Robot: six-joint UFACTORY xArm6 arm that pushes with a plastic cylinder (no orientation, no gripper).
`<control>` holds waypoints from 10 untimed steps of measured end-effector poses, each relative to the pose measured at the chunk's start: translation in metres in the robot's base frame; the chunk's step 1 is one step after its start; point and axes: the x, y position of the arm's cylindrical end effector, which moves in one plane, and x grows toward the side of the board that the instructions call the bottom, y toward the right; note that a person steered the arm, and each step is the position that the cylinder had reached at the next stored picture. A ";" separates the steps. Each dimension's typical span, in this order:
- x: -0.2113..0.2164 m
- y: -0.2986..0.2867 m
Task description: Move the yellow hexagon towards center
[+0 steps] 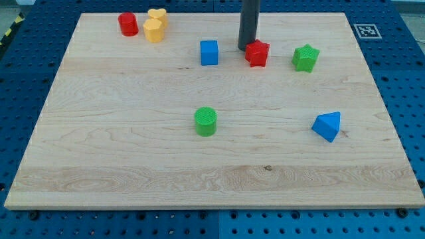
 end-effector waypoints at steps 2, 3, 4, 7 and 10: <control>-0.018 0.003; -0.052 0.003; -0.076 -0.010; -0.081 -0.183; -0.040 -0.204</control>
